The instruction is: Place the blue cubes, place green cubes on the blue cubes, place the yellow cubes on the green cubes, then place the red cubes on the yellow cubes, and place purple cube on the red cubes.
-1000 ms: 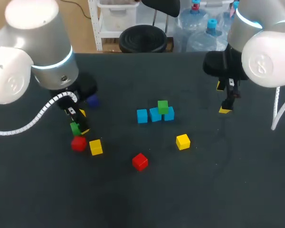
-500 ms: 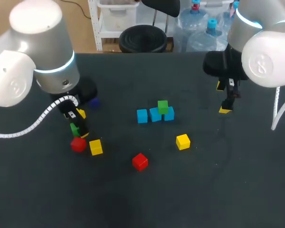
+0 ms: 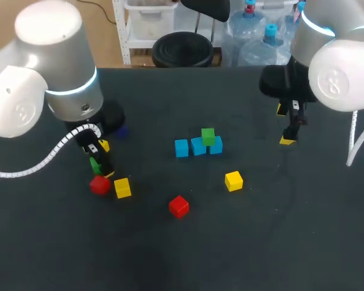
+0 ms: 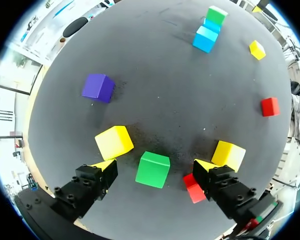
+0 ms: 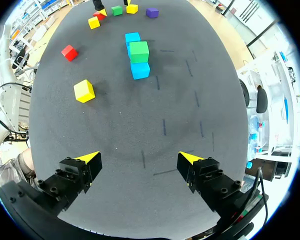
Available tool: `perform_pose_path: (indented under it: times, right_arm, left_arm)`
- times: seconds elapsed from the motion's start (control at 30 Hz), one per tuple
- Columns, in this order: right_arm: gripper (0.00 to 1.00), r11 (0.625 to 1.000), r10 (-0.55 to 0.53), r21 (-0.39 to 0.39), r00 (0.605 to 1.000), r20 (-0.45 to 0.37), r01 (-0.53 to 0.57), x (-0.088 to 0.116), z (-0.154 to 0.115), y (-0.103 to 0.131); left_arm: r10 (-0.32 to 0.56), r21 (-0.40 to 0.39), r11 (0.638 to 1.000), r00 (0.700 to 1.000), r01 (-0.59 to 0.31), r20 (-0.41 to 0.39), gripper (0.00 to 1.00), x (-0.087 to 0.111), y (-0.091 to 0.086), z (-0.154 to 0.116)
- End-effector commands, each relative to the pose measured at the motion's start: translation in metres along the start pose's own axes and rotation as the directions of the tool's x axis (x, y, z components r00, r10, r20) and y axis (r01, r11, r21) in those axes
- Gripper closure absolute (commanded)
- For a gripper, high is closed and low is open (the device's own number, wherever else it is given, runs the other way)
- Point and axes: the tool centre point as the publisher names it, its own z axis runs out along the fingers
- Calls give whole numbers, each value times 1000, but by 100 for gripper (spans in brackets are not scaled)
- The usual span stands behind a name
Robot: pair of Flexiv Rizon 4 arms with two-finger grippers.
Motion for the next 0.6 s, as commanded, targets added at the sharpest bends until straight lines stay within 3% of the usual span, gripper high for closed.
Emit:
perform_pose_path:
  times: [0.03,0.23,0.3,0.33,0.37,0.6]
  right_arm:
    - [0,1000,0,1,1000,2,0,1,0,0]
    - [0,1000,0,1,1000,2,0,1,0,0]
    - [0,1000,0,1,1000,2,0,1,0,0]
    - [0,1000,0,1,1000,2,0,1,0,0]
    - [0,1000,0,1,1000,2,0,1,0,0]
    - [0,1000,0,1,1000,2,0,1,0,0]
  left_arm:
    - [-4,3,1000,1000,4,2,0,0,2,3]
    - [13,0,1000,1000,-13,-1,0,0,1,3]
    - [23,-3,1000,1000,-23,-2,63,0,1,3]
    - [24,-3,1000,1000,-24,-4,87,0,1,3]
    - [26,-7,1000,1000,-26,-4,100,0,0,2]
    - [37,-20,999,999,-38,-13,100,0,-2,-1]
